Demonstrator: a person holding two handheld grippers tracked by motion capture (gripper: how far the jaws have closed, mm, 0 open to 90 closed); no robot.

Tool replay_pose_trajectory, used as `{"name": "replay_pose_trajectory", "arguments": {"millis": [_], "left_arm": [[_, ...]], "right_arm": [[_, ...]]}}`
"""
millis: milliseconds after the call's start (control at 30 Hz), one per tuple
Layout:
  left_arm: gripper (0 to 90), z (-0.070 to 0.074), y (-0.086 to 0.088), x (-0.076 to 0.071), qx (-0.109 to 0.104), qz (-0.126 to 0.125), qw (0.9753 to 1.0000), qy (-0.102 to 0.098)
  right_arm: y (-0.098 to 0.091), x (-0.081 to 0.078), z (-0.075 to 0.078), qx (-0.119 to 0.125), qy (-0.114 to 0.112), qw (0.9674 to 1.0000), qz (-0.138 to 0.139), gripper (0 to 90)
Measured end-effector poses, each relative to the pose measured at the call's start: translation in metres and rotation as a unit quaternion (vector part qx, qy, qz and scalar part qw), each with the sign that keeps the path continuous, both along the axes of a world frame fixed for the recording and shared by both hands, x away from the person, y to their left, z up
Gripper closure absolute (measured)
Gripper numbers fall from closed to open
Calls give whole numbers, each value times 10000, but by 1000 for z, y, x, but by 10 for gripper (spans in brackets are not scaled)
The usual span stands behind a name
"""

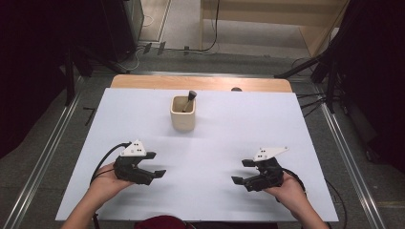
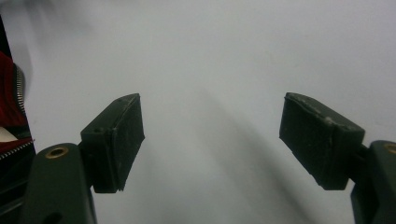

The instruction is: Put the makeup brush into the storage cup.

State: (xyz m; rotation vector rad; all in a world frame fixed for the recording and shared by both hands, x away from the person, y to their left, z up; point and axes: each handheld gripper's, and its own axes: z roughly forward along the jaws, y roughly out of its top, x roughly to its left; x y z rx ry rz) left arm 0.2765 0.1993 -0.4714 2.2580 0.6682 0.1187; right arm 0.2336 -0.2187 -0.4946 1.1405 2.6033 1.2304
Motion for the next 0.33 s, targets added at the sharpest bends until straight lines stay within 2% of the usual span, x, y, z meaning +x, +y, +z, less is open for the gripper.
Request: {"name": "replay_pose_trajectory", "arguments": {"millis": [333], "left_arm": [[245, -2, 0, 0, 86, 15, 10000, 20]], "right_arm": [[1, 1, -1, -11, -18, 10000, 34, 218]]}}
